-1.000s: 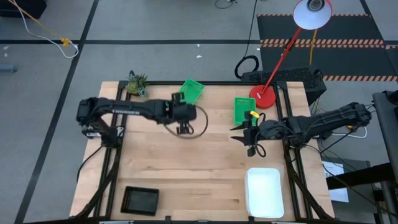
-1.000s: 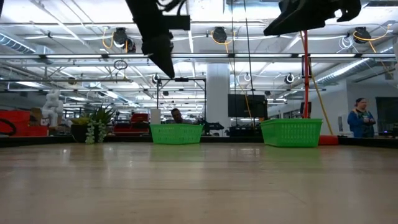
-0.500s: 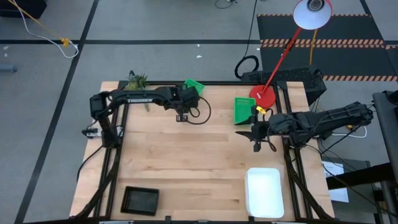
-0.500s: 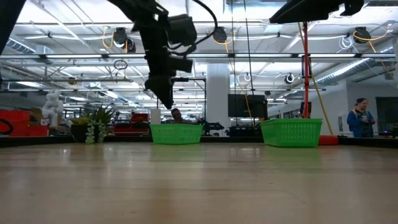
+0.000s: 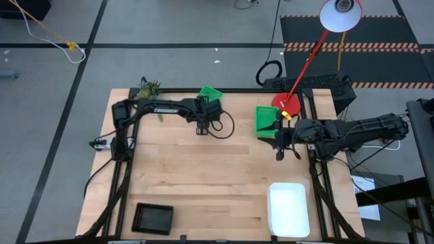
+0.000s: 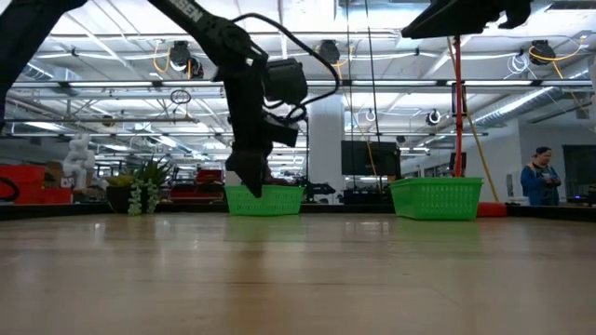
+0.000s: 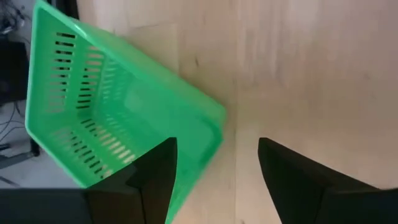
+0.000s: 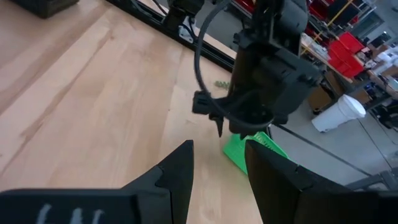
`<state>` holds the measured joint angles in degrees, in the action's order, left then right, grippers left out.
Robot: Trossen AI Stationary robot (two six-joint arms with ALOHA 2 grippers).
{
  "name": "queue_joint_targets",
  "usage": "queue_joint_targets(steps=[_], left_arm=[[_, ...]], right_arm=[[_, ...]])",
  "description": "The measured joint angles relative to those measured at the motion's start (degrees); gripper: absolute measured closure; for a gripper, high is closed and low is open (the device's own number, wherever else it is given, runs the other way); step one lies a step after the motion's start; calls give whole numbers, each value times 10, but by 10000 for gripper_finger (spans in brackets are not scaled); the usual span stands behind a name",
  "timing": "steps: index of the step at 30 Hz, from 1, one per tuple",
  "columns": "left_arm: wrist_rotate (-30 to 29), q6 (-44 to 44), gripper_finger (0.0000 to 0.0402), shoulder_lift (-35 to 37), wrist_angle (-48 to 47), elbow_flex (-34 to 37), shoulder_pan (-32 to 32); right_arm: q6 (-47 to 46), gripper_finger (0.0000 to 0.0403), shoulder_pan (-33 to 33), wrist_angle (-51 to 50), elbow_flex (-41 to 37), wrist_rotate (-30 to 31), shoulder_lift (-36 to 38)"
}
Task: Stack baskets by color
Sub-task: Stack the left green bin on top of the right green bins
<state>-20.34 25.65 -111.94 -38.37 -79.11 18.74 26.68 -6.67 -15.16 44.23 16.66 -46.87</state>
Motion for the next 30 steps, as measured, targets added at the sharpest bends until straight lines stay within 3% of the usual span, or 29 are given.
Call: queue_joint_targets(steps=[5,8,19,24,30], left_arm=[[-9,-7,176,-22,12,0,-1],[-24,-6,199,-22,12,0,-3],[-35,-7,387,-18,10,0,-10],[-78,-5,383,3,10,0,-48],[-156,27,390,36,59,0,-118]], right_arm=[[0,264,3,-2,0,-2,0],[0,264,3,-2,0,-2,0],[-3,264,3,-2,0,-3,0],[-31,264,12,11,0,2,-6],[-94,264,52,46,0,97,-34]])
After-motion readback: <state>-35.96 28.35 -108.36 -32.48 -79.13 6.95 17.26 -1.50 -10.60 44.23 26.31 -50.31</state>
